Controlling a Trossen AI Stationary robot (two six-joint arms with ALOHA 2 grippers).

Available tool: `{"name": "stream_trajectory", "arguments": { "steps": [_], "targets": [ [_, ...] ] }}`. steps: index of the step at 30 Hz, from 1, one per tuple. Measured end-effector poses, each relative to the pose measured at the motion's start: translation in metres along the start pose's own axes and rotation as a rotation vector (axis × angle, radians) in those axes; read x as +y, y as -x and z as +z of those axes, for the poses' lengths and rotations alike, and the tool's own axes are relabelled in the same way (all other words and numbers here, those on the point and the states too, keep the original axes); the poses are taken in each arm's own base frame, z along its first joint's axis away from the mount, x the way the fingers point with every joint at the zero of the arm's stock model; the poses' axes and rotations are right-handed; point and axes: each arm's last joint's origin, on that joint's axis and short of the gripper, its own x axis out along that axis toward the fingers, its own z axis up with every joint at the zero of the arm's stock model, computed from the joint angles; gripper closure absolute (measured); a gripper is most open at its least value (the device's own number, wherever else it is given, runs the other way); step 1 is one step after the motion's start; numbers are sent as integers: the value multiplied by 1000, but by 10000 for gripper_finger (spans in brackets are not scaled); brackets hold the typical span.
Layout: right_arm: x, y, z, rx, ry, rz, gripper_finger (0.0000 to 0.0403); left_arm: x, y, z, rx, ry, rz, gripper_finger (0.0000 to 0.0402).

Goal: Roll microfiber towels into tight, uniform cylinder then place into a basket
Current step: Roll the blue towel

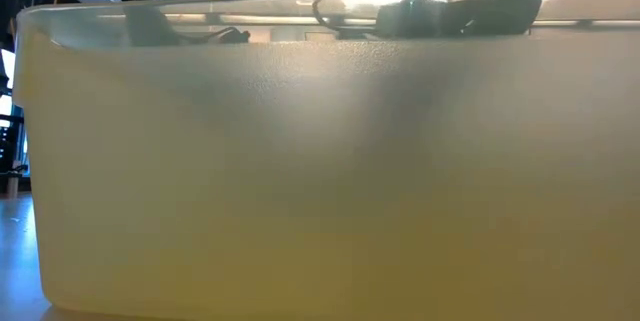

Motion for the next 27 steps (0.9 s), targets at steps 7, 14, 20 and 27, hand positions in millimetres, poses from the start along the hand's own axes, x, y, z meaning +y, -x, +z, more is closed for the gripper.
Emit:
{"name": "stream_trajectory", "arguments": {
  "steps": [7,14,20,27],
  "targets": [
    [-1,-11,-11,51,-8,-17,265,0,0,0,0,3,0,369],
    [-5,-24,-24,101,-24,-71,265,0,0,0,0,5,-2,369],
    [-12,-27,-31,93,-67,-34,265,-1,0,0,2,-17,-16,367],
    [-14,-34,-41,116,-206,-1,308,-4,7,3,-16,-82,-9,317]
  ]
}}
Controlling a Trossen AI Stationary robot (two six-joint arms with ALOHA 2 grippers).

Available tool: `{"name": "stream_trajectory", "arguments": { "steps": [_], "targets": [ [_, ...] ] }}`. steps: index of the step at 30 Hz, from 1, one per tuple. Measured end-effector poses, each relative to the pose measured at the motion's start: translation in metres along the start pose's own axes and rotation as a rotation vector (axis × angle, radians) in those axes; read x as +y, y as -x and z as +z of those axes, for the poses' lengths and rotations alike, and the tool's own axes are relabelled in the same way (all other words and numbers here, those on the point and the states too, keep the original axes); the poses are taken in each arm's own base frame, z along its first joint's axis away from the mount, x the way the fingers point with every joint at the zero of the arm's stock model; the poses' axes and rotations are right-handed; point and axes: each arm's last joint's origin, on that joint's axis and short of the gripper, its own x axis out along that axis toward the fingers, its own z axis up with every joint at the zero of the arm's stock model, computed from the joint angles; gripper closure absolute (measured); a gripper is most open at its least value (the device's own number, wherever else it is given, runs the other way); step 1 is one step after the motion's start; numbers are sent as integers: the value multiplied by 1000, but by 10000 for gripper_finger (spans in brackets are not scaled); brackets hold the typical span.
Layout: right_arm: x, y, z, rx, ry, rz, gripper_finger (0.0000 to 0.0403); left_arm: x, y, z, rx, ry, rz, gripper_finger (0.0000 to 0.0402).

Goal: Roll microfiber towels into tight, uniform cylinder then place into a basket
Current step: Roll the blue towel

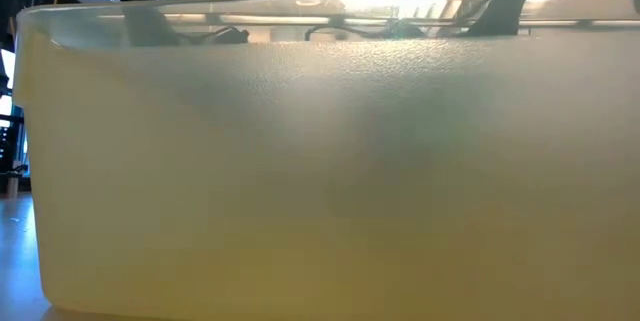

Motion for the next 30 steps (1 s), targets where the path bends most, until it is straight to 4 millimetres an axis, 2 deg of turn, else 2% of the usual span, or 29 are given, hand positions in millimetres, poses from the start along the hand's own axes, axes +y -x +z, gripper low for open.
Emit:
{"name": "stream_trajectory", "arguments": {
  "steps": [6,12,20,25,30],
  "targets": [
    [1,-3,-3,12,-41,22,390,-3,17,5,-11,-150,114,270],
    [-2,-3,-4,-10,-137,93,390,-12,41,10,1,-305,288,256],
    [-26,-5,-15,-44,-438,278,398,-50,61,20,-89,-578,373,272],
    [-35,-4,-21,-42,-591,402,399,-70,53,20,-147,-627,322,276],
    [-35,-3,-22,-31,-647,446,400,-70,29,21,-190,-639,390,261]
  ]
}}
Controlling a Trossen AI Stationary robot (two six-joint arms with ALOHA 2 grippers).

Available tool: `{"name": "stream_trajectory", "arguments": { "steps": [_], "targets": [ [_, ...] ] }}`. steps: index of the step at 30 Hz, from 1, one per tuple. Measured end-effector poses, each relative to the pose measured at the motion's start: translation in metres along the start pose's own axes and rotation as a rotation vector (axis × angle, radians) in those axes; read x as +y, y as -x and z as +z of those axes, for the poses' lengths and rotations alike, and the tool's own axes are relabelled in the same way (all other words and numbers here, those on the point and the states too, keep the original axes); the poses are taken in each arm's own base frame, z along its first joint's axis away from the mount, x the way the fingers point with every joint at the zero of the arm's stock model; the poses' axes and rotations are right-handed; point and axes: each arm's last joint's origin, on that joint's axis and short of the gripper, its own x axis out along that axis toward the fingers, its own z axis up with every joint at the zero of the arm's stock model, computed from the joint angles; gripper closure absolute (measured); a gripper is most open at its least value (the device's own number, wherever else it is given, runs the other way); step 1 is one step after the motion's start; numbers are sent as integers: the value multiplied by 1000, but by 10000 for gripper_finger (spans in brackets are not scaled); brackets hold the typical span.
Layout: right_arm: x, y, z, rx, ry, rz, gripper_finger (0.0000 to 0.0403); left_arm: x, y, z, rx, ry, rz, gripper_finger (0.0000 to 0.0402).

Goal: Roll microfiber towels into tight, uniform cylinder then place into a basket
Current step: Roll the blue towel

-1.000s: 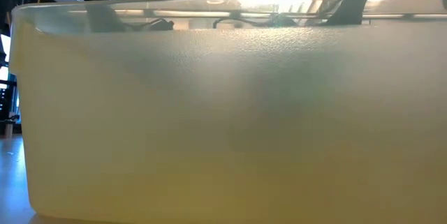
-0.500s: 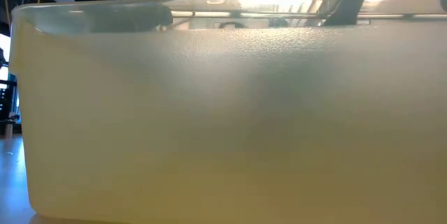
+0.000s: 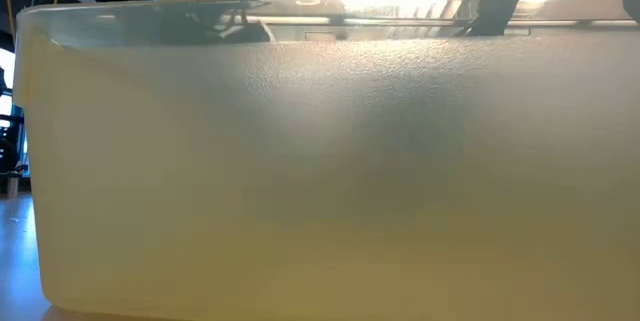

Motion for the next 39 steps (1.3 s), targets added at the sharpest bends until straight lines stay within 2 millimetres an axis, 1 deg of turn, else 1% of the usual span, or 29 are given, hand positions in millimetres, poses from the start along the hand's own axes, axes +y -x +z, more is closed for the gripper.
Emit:
{"name": "stream_trajectory", "arguments": {
  "steps": [3,7,11,14,17,20,23,25,28,31,33,37,39],
  "targets": [
    [0,0,0,0,-10,-2,400,-2,-16,-6,5,8,26,244],
    [0,0,0,0,-10,-6,400,-7,-35,-15,61,21,4,224],
    [0,0,0,-1,-10,-8,400,-14,-51,-25,127,12,-10,214],
    [0,0,0,-1,-10,-8,398,-16,-57,-29,147,34,-7,215],
    [0,0,0,-1,0,-9,389,-18,-60,-32,159,96,-12,221],
    [0,0,0,0,84,-11,371,-19,-60,-33,163,178,-45,234],
    [3,3,2,-8,199,-9,341,-16,-59,-34,172,263,-81,255],
    [6,9,6,-16,273,-17,319,-12,-59,-36,180,318,-95,274],
    [13,22,13,-42,381,-39,296,-4,-60,-40,184,397,-104,305],
    [28,38,25,-87,538,-90,287,5,-62,-43,178,471,-151,335],
    [41,42,28,-98,643,-123,287,12,-62,-46,171,543,-194,352],
    [66,38,27,-106,793,-166,286,25,-63,-53,171,707,-271,378],
    [76,32,23,-99,859,-203,286,29,-63,-56,170,741,-288,384]
  ]
}}
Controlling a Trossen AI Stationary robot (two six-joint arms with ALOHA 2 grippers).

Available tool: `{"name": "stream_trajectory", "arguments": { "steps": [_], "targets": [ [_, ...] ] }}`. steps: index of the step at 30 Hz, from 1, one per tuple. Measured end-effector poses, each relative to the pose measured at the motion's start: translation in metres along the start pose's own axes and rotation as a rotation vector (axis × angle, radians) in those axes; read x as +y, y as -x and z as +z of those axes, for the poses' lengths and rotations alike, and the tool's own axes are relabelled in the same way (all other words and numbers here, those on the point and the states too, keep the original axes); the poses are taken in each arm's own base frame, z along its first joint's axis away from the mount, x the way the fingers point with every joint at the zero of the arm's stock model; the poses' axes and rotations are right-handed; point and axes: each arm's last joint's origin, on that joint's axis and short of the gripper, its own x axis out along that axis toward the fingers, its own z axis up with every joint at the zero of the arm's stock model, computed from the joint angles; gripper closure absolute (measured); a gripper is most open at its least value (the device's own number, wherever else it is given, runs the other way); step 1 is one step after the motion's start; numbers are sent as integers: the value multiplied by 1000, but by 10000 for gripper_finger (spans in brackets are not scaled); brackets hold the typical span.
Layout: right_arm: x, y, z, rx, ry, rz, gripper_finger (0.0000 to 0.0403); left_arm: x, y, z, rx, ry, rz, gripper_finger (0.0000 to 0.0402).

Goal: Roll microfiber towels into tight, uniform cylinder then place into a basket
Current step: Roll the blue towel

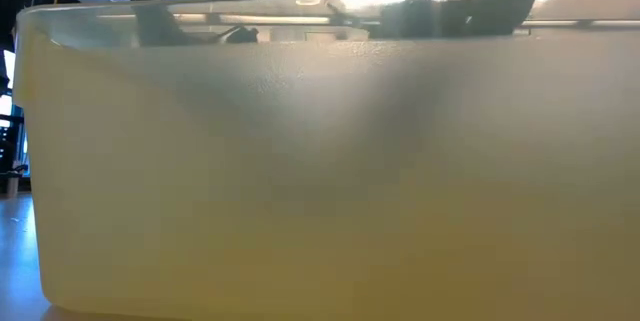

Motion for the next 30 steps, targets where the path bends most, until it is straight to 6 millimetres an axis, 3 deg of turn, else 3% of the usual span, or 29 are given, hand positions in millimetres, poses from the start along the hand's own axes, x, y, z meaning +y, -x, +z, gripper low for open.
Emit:
{"name": "stream_trajectory", "arguments": {
  "steps": [6,15,21,26,30],
  "targets": [
    [15,-19,3,64,88,-203,286,4,1,0,13,47,-39,383],
    [18,-32,-6,70,62,-183,247,4,1,0,13,91,-36,381],
    [13,-41,-22,121,40,-190,215,3,1,0,7,89,-42,381],
    [6,-47,-33,137,6,-203,215,3,1,0,9,80,-52,381],
    [4,-51,-40,139,-116,-194,228,3,2,1,-2,46,-55,377]
  ]
}}
